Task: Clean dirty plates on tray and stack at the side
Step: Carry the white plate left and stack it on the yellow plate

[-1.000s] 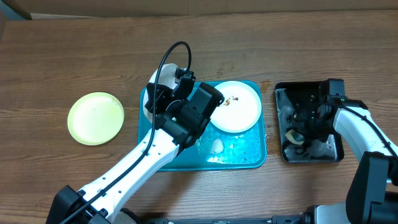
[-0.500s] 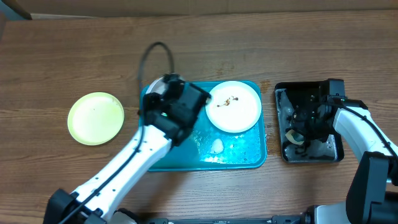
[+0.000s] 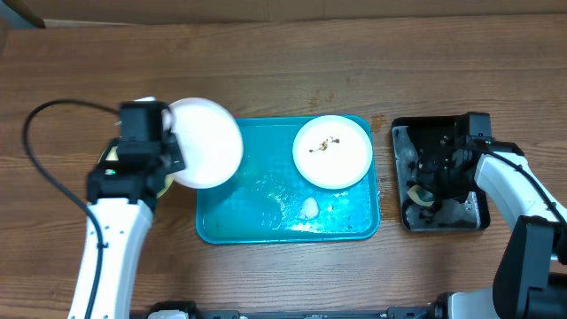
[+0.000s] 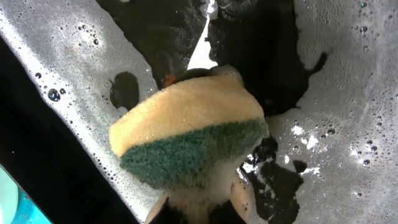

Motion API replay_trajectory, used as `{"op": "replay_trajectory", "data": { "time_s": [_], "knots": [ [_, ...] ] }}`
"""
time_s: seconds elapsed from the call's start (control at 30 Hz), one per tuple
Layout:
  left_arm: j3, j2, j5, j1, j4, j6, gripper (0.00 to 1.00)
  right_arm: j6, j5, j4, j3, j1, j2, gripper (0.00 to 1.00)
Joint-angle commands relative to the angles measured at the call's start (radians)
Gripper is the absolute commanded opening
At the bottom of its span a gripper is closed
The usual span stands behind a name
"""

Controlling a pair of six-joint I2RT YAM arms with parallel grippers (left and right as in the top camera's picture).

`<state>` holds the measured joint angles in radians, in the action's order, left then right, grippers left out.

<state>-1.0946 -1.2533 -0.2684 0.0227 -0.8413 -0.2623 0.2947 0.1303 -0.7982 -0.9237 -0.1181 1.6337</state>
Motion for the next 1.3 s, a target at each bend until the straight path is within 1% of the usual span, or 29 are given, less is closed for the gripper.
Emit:
{"op": "replay_trajectory", "data": {
  "time_s": [0.0, 0.2, 0.33, 0.53, 0.73, 0.77, 0.8, 0.83, 0.9, 0.93, 0.97, 1.07, 1.13, 1.27],
  "knots": [
    [-0.015, -0.033, 0.096, 0.112, -0.018, -0.087, 0.04, -0.005, -0.007, 0.003, -0.011, 0.0, 0.001, 0.04],
    [-0.015, -0.121, 0.198, 0.297, -0.023, -0.142, 0.04, -0.005, -0.007, 0.002, -0.011, 0.0, 0.001, 0.04],
    [-0.015, -0.181, 0.211, 0.395, -0.021, -0.192, 0.04, -0.005, -0.007, 0.002, -0.011, 0.0, 0.001, 0.04],
    [-0.015, -0.243, 0.211, 0.49, -0.005, -0.217, 0.04, -0.005, -0.007, 0.002, -0.011, 0.0, 0.001, 0.04],
    [-0.015, -0.263, 0.215, 0.548, 0.02, -0.218, 0.04, -0.005, -0.007, 0.002, -0.011, 0.0, 0.001, 0.04],
    [-0.015, -0.263, 0.218, 0.55, 0.024, -0.217, 0.07, -0.005, -0.007, 0.002, -0.011, 0.0, 0.001, 0.04],
    [-0.015, -0.263, 0.22, 0.551, 0.024, -0.217, 0.15, -0.005, -0.007, 0.003, -0.011, 0.0, 0.001, 0.04],
    [-0.015, -0.263, 0.22, 0.551, 0.021, -0.217, 0.28, -0.005, -0.007, 0.002, -0.011, 0.0, 0.001, 0.04],
    [-0.015, -0.263, 0.226, 0.551, 0.018, -0.217, 0.47, -0.005, -0.007, 0.002, -0.011, 0.0, 0.001, 0.04],
    [-0.015, -0.263, 0.241, 0.551, 0.017, -0.217, 0.54, -0.005, -0.007, 0.002, -0.011, 0.0, 0.001, 0.04],
    [-0.015, -0.263, 0.262, 0.551, 0.015, -0.217, 0.57, -0.005, -0.007, 0.002, -0.011, 0.0, 0.001, 0.04],
    [-0.015, -0.263, 0.359, 0.545, 0.01, -0.213, 0.57, -0.005, -0.007, 0.002, -0.011, 0.0, 0.001, 0.04],
    [-0.015, -0.263, 0.455, 0.526, 0.015, -0.17, 0.57, -0.005, -0.007, 0.003, -0.011, 0.0, 0.001, 0.04],
    [-0.015, -0.263, 0.57, 0.432, 0.016, -0.092, 0.55, -0.005, -0.007, 0.003, -0.011, 0.0, 0.001, 0.04]
  ]
}}
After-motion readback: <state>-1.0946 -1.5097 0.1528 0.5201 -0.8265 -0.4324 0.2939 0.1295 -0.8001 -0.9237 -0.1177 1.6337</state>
